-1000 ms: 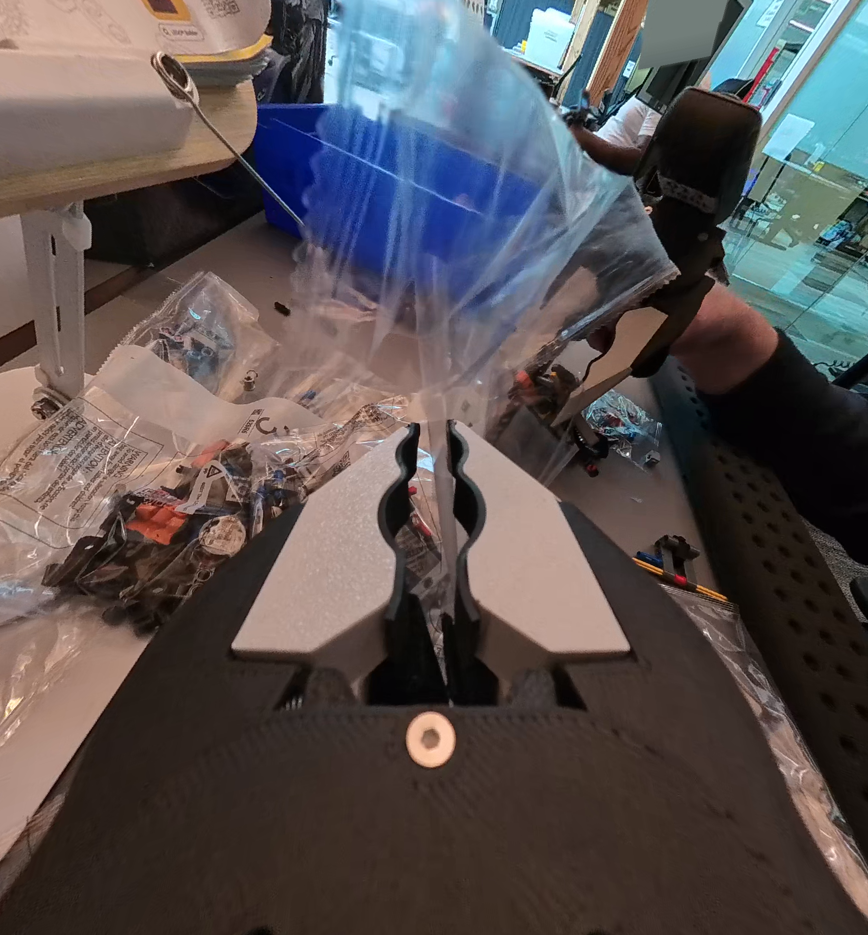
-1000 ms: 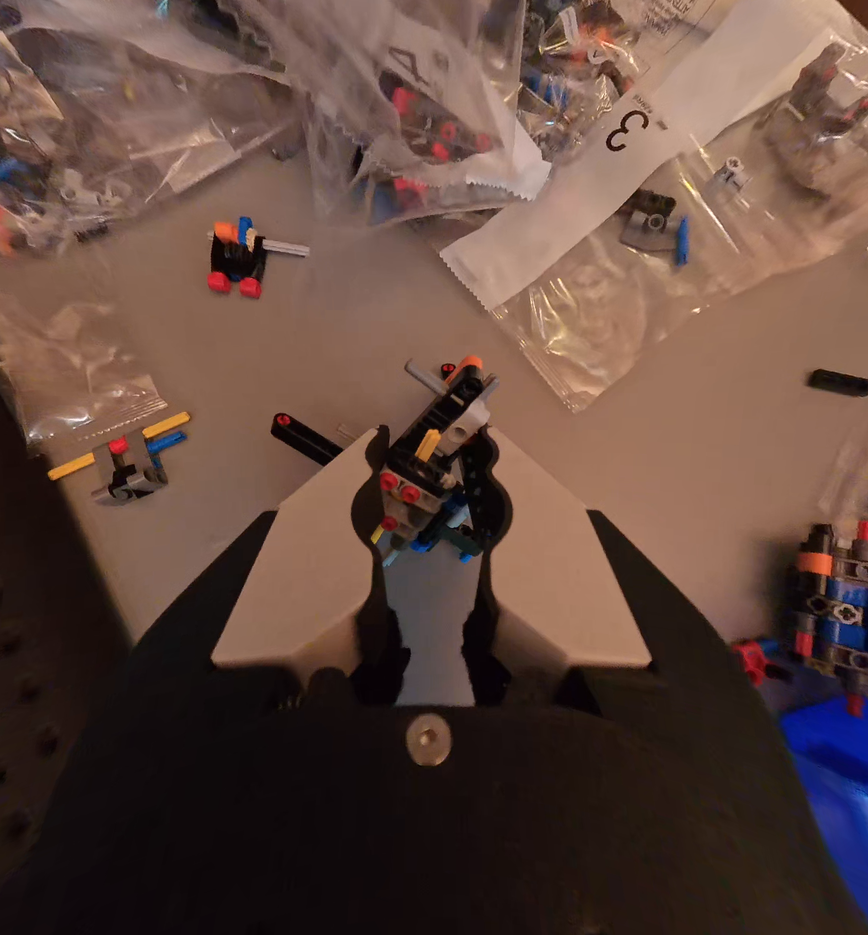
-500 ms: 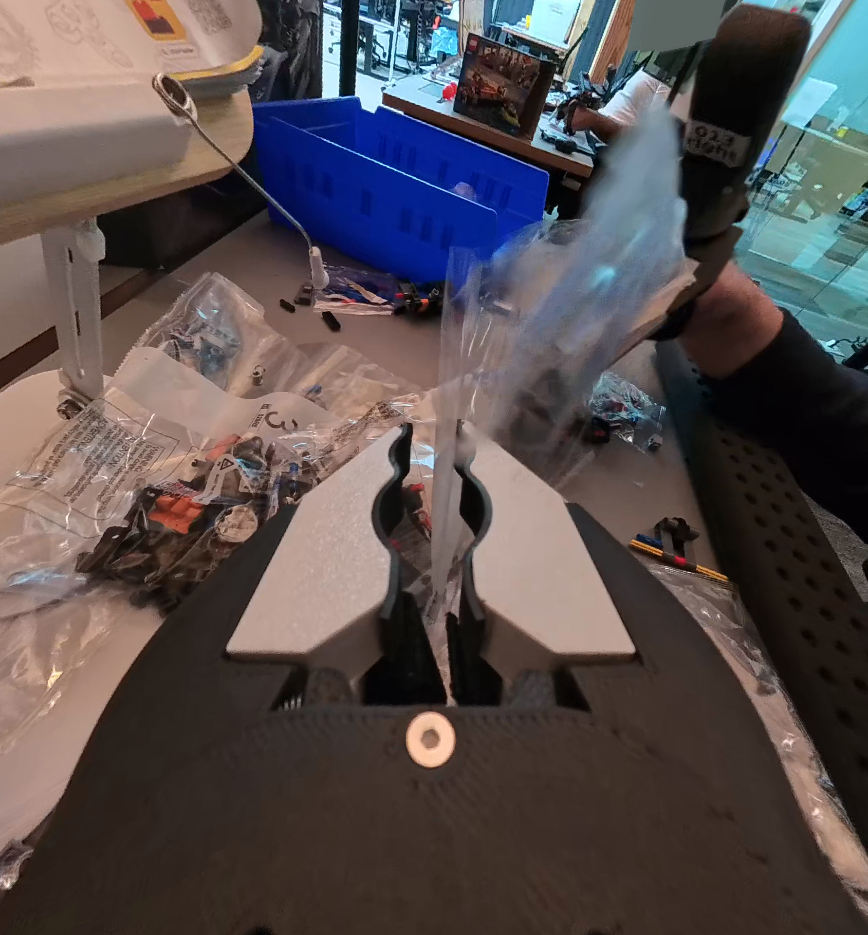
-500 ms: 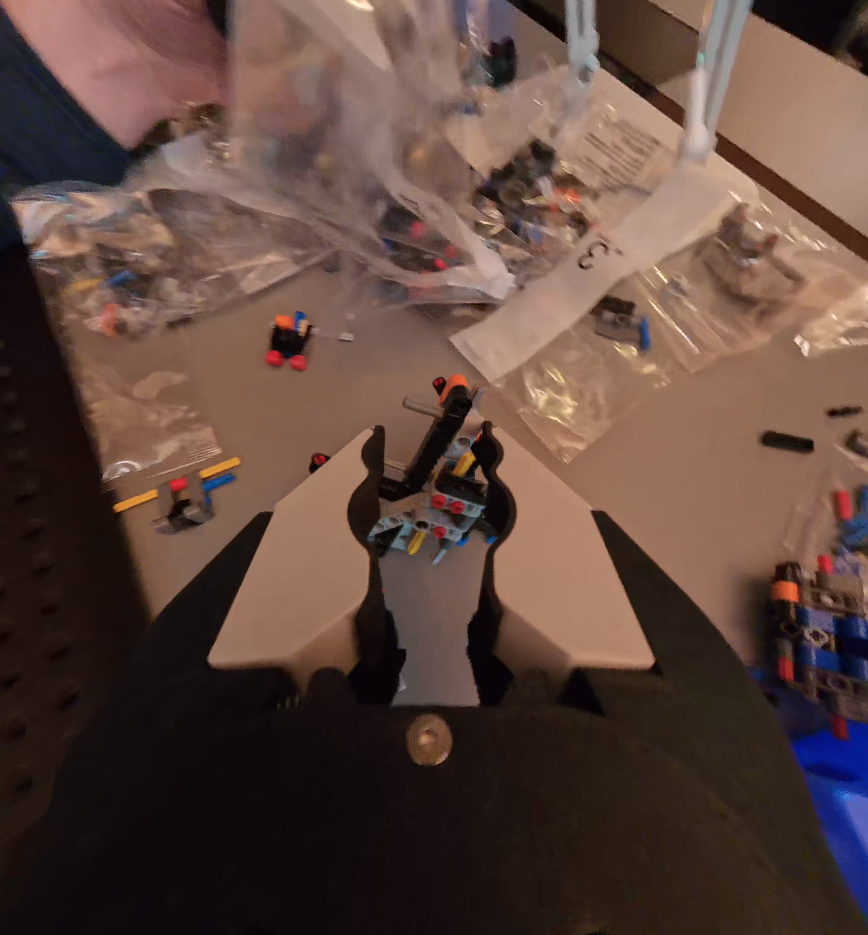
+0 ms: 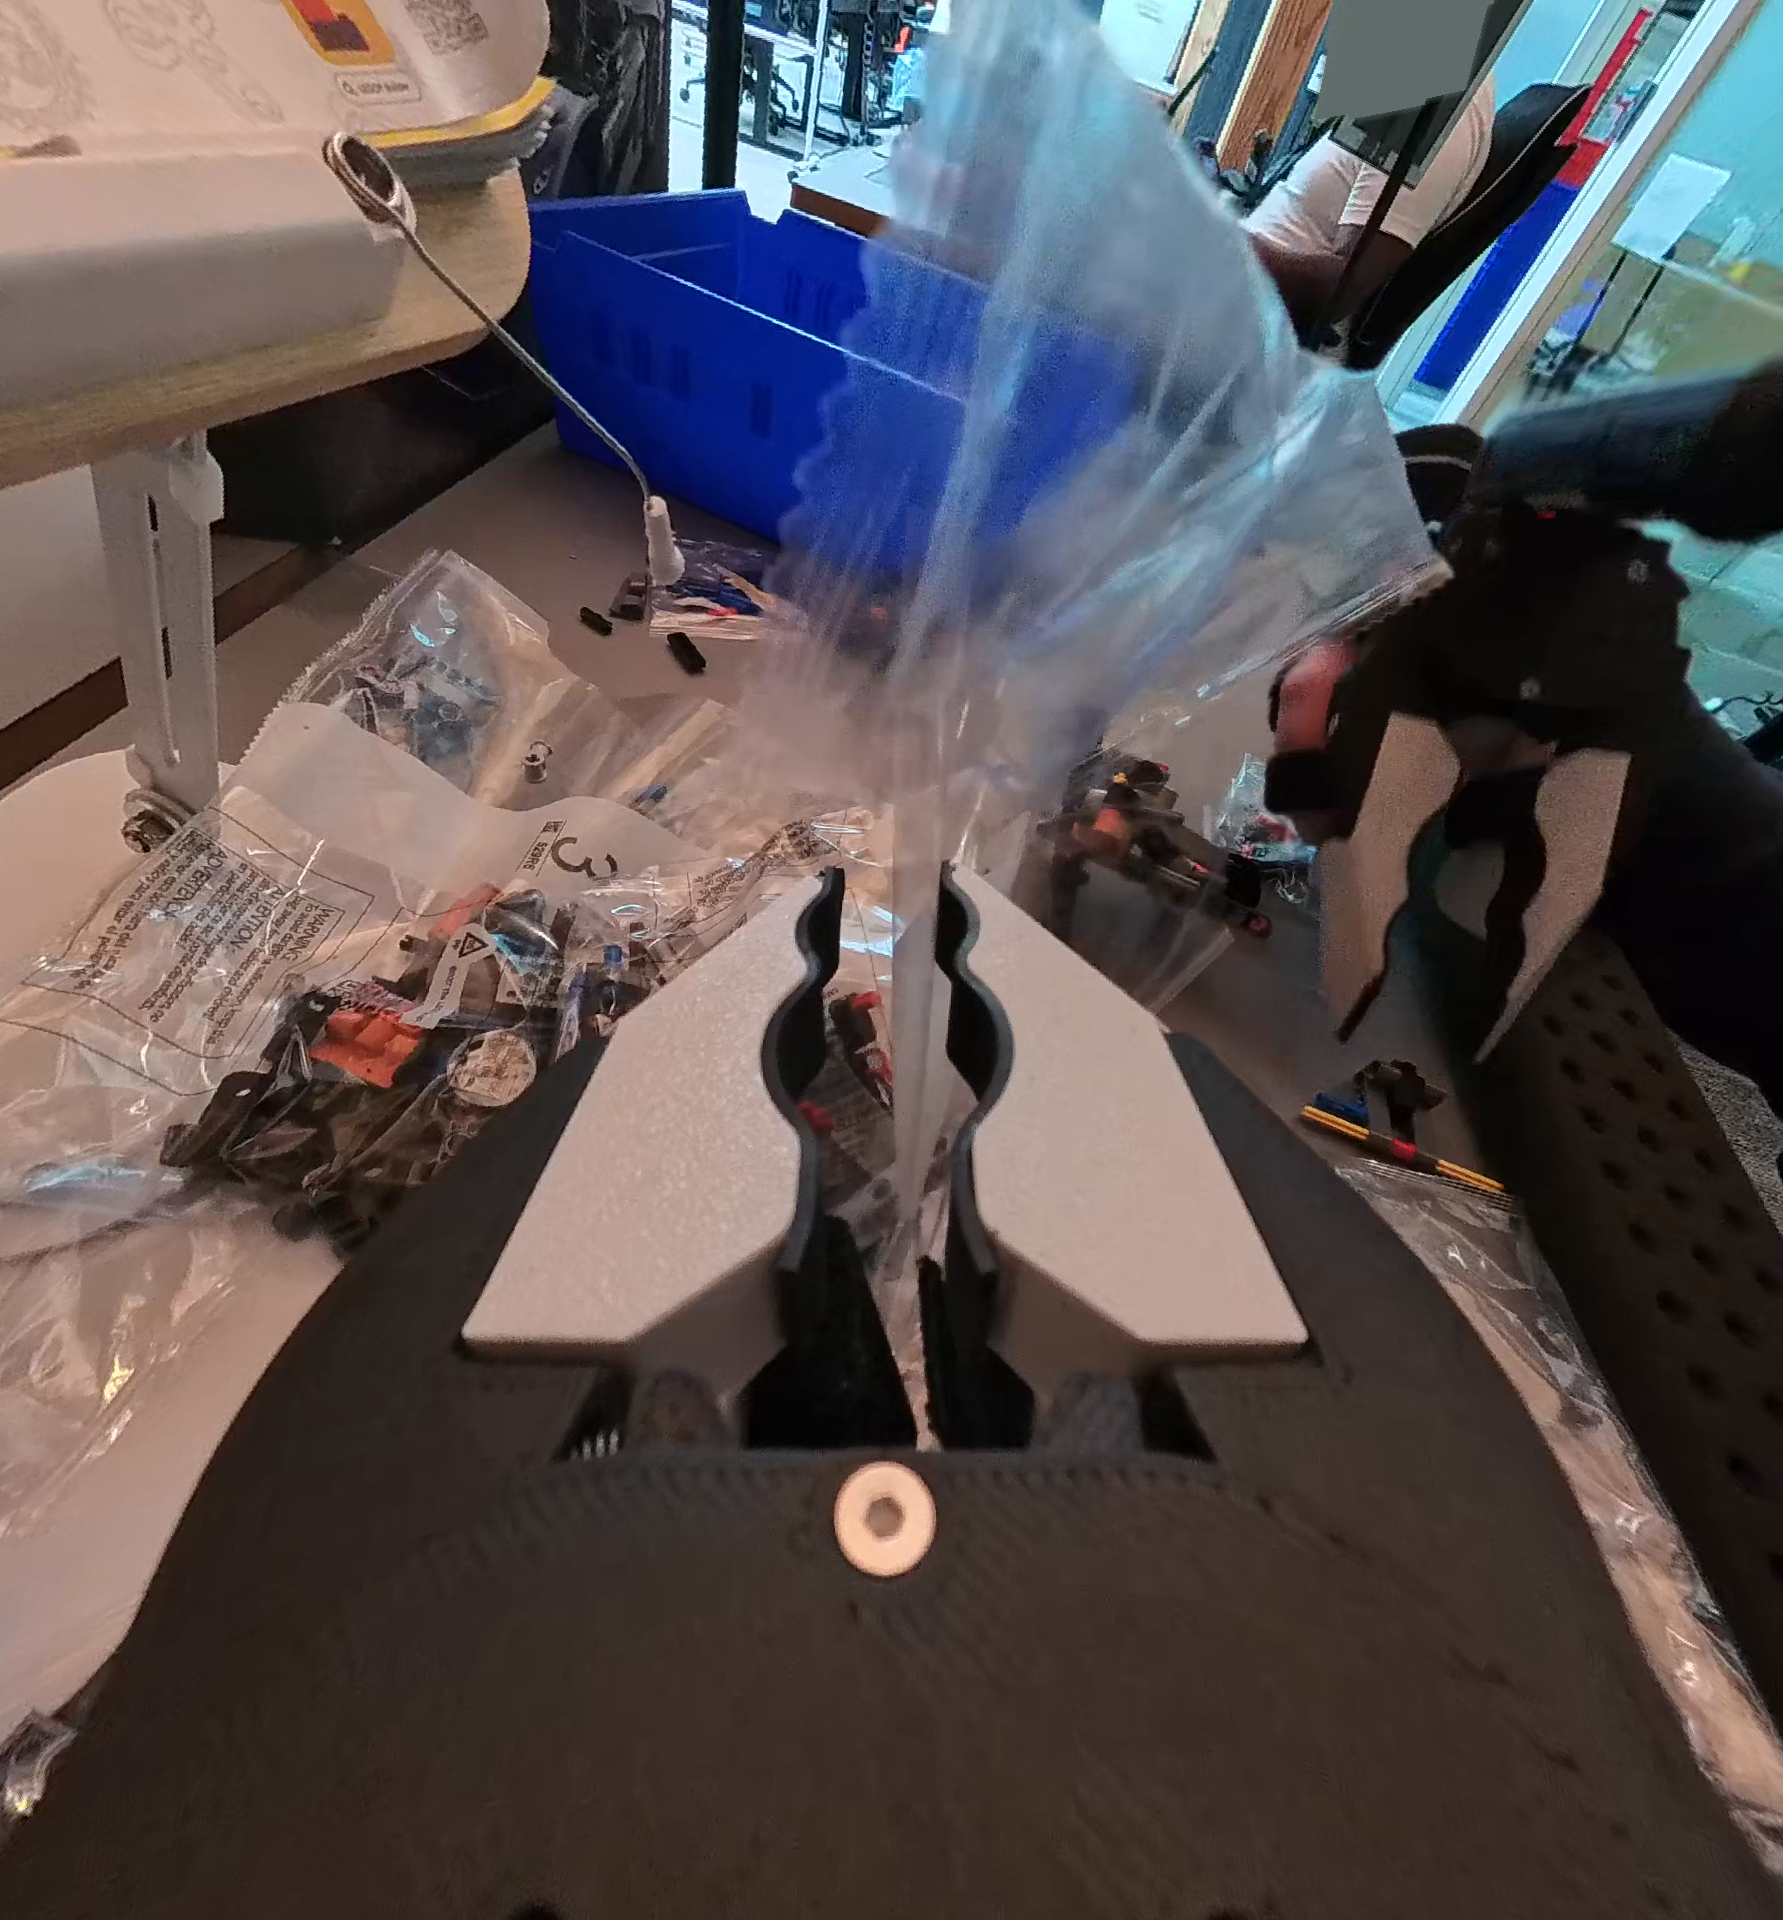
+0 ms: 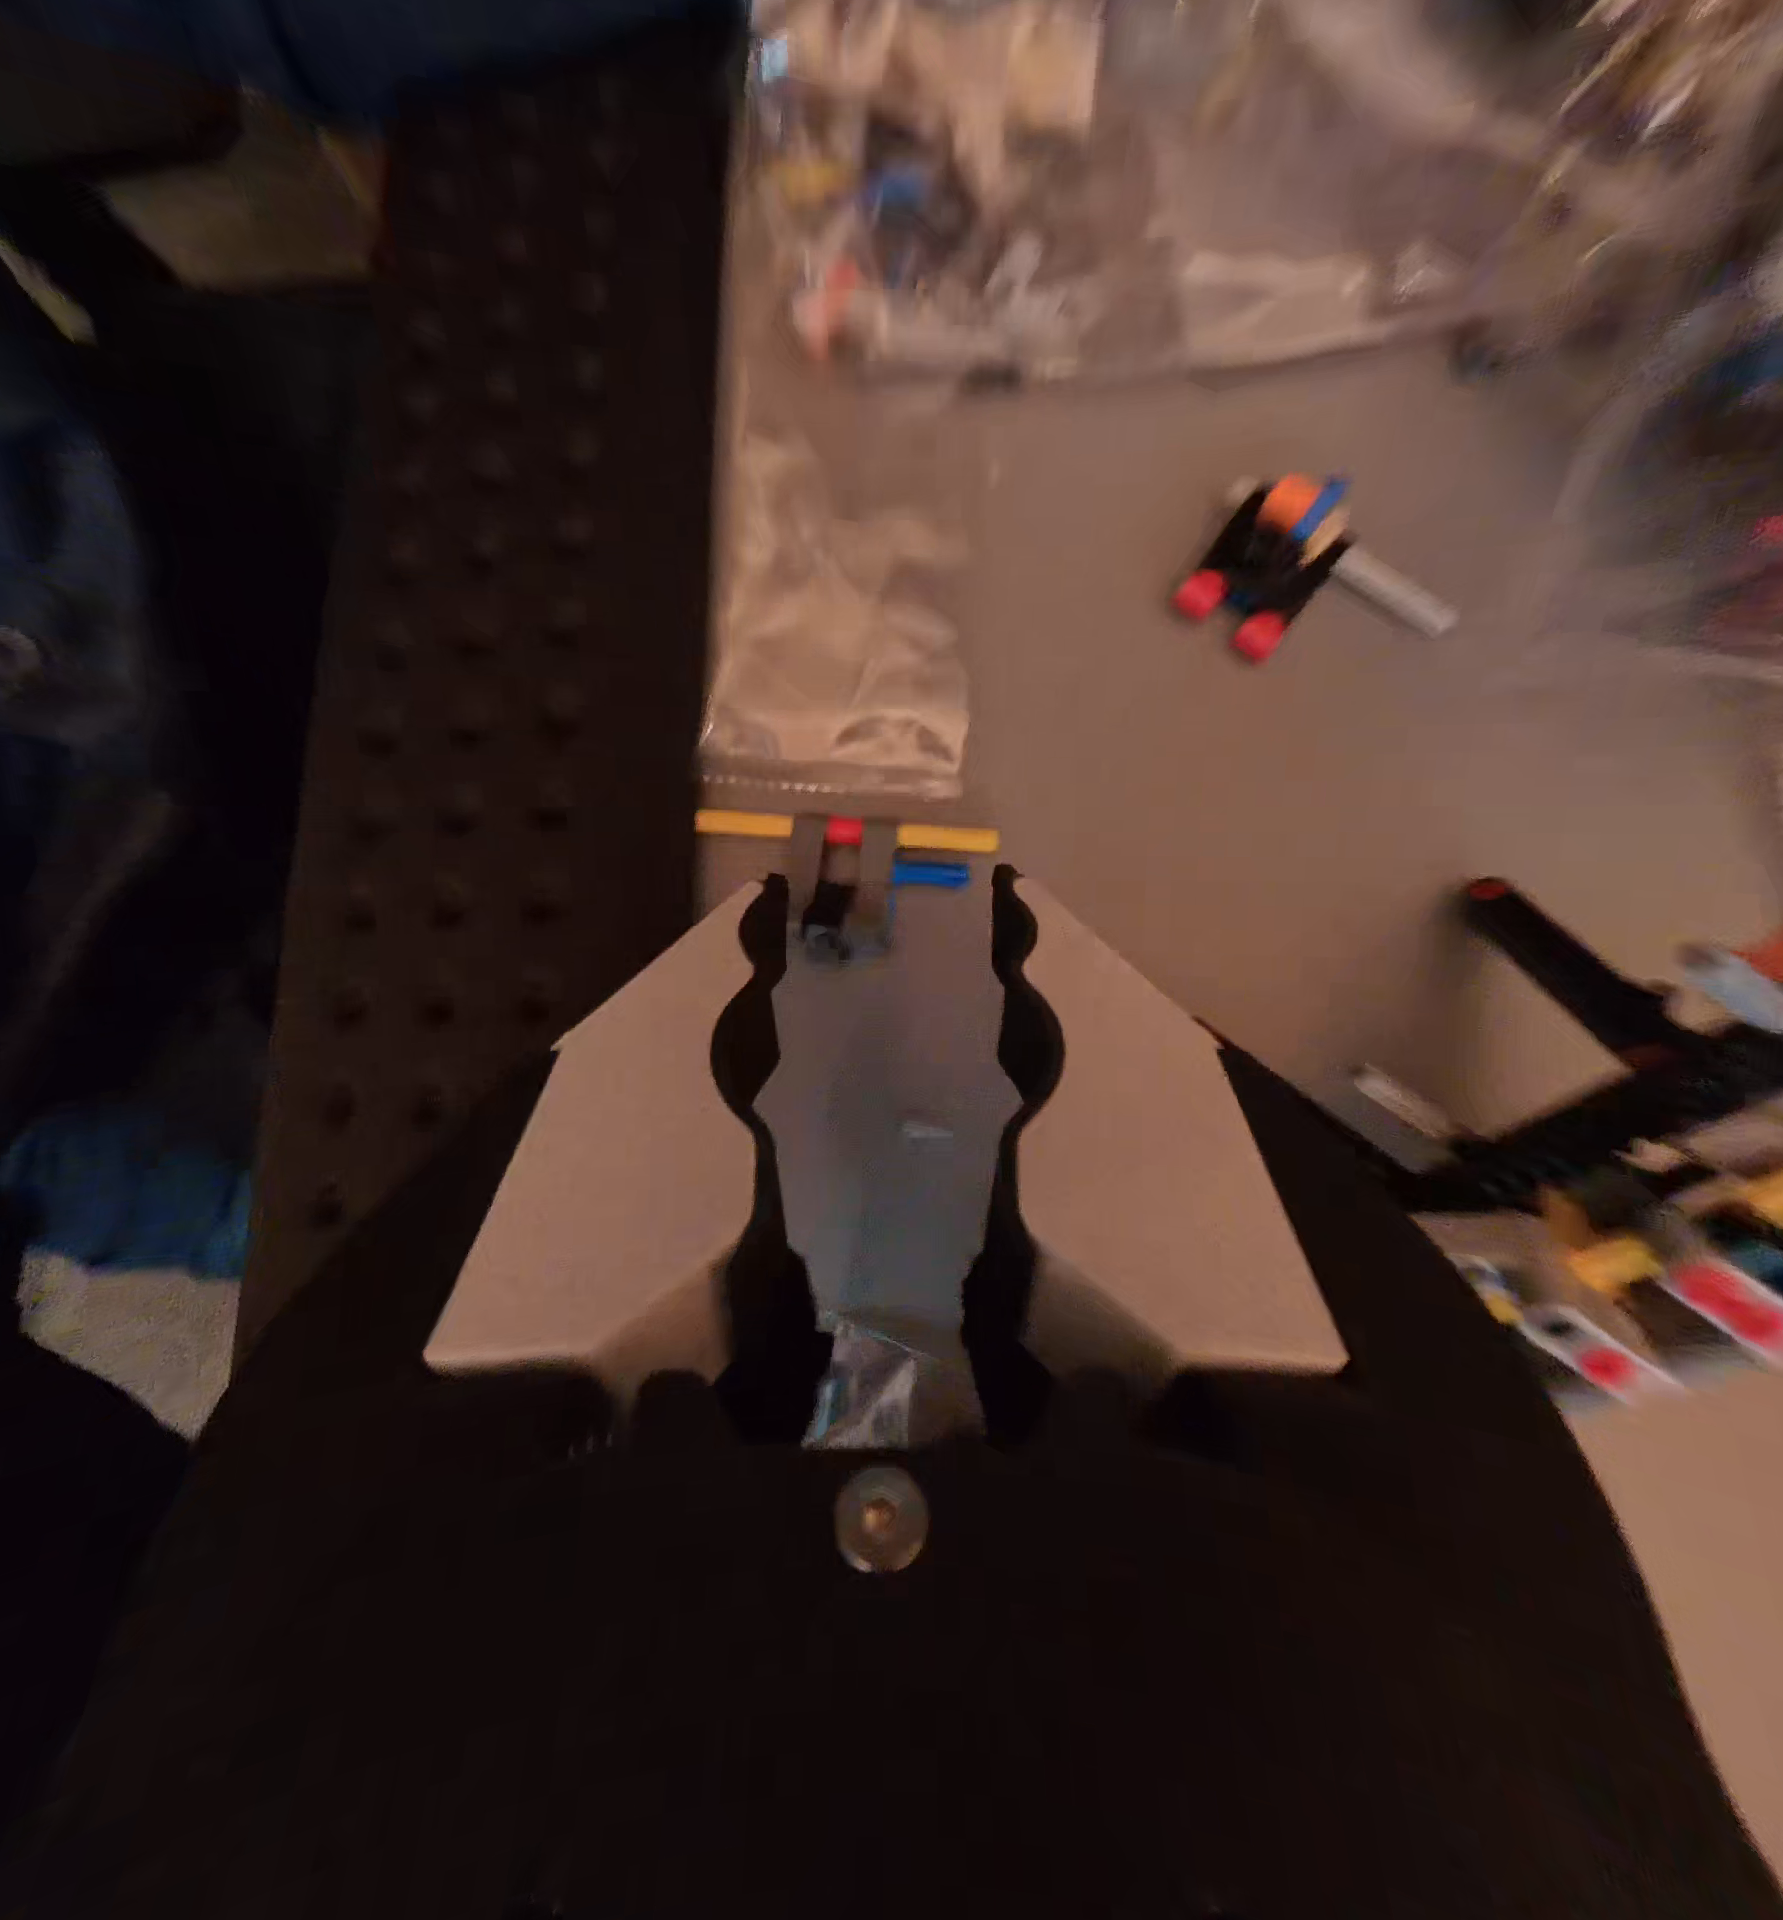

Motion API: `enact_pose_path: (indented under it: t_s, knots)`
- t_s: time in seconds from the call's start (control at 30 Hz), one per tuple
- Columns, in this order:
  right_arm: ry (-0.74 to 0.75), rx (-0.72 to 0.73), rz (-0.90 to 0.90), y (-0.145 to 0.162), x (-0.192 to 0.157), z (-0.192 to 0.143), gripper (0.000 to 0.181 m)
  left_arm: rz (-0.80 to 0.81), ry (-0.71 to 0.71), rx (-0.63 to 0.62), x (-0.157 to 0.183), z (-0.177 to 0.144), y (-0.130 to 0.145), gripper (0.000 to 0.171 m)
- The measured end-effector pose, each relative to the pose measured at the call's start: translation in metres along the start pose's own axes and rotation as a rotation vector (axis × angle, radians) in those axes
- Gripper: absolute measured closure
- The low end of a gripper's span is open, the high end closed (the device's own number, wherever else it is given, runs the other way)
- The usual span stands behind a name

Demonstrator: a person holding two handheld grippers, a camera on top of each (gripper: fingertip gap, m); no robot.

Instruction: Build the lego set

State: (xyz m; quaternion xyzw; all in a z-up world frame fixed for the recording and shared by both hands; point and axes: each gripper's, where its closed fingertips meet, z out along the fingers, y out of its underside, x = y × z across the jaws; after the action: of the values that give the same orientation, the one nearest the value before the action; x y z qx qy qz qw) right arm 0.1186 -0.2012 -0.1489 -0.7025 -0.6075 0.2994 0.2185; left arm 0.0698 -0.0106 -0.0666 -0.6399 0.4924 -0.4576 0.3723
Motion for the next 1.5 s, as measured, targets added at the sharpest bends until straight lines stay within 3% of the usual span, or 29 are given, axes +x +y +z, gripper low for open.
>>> enact_pose_path:
  t_s: [0.13, 0.2, 0.27, 0.63, 0.83, 1.1, 1.2, 1.33, 1.43, 1.5]
  knots:
    - [-0.022, -0.145, -0.011, 0.014, -0.007, 0.023, 0.146, -0.003, -0.001, -0.001, -0.001, 0.000, 0.001, 0.154]
    - [-0.021, -0.144, -0.033, 0.012, -0.007, 0.026, 0.158, -0.003, 0.000, -0.003, -0.001, 0.001, 0.002, 0.154]
    - [-0.001, -0.136, -0.029, 0.012, -0.003, 0.023, 0.158, -0.004, 0.000, -0.004, -0.001, 0.001, 0.002, 0.154]
    - [0.102, 0.127, 0.001, -0.018, 0.021, -0.010, 0.159, -0.001, -0.008, 0.024, -0.001, -0.003, -0.004, 0.149]
    - [0.142, 0.156, 0.007, -0.019, 0.030, -0.014, 0.158, 0.036, 0.000, 0.074, 0.006, -0.014, -0.018, 0.134]
    - [0.207, 0.297, -0.006, -0.036, 0.038, -0.037, 0.159, 0.128, 0.136, 0.254, 0.047, -0.046, -0.057, 0.126]
    - [0.115, 0.373, -0.051, -0.048, 0.018, -0.044, 0.158, 0.190, 0.161, 0.262, 0.064, -0.049, -0.064, 0.128]
    - [0.070, 0.535, -0.108, -0.065, 0.002, -0.071, 0.158, 0.242, 0.141, 0.070, 0.067, -0.024, -0.037, 0.130]
    - [0.064, 0.641, -0.125, -0.071, -0.003, -0.093, 0.159, 0.190, 0.245, -0.079, 0.076, -0.011, -0.005, 0.136]
    - [0.062, 0.692, -0.129, -0.073, -0.005, -0.103, 0.159, 0.197, 0.240, -0.141, 0.074, -0.007, 0.008, 0.139]
